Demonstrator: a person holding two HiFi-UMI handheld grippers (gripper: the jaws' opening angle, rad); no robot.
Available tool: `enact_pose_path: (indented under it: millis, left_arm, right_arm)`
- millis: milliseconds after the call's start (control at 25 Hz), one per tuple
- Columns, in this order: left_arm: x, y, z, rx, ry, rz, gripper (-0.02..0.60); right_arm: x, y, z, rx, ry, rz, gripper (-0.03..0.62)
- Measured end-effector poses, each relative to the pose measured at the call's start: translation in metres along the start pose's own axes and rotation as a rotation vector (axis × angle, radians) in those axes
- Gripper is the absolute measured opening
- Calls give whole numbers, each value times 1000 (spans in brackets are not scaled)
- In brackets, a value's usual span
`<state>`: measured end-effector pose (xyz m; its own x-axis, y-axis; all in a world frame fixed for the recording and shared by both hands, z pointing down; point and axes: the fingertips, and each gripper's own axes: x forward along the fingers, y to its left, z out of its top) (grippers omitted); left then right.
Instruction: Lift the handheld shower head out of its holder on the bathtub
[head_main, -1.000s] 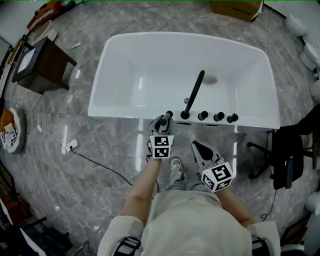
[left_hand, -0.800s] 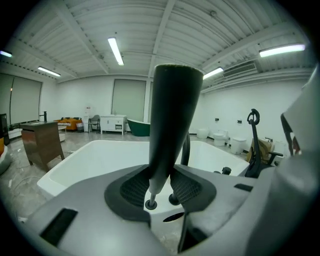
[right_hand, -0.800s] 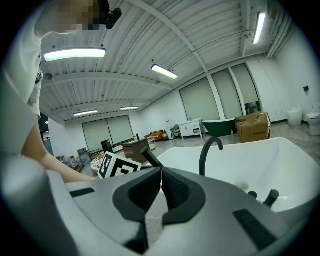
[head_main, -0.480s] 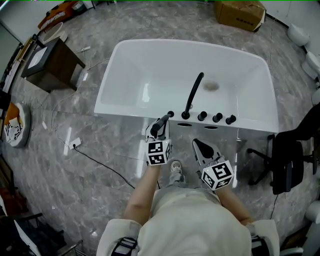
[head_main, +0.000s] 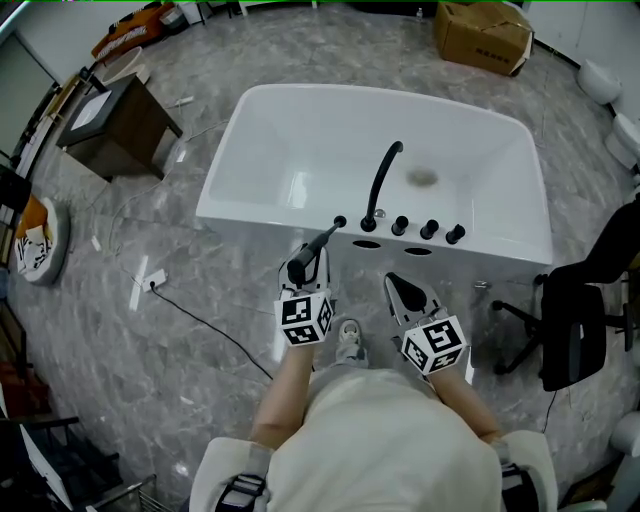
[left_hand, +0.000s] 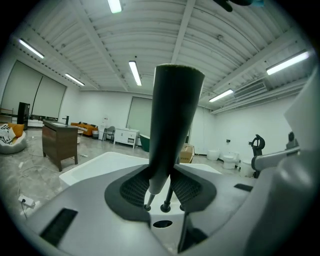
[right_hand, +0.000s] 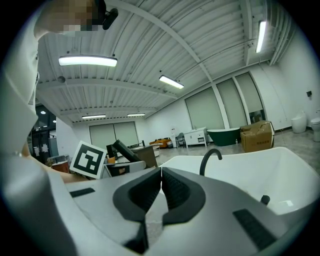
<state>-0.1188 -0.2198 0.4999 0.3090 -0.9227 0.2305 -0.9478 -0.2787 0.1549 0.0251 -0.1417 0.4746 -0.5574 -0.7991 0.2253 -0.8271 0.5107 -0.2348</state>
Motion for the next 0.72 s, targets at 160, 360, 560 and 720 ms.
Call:
enact_pose_path:
  millis: [160, 360, 560, 720]
  left_arm:
    - [-30, -16, 13, -8, -57, 3, 143]
    - [-71, -29, 26, -30, -115, 18, 143]
    - [-110, -42, 40, -51, -176, 36, 143]
    - [-139, -52, 49, -46, -222, 49, 143]
  right_arm:
    - [-20, 2, -1, -11, -14, 14, 20]
    - [-42, 13, -3, -22, -31, 36, 20]
    - [-66, 21, -6, -35, -32, 57, 20]
    - [-85, 26, -10, -42, -37, 65, 20]
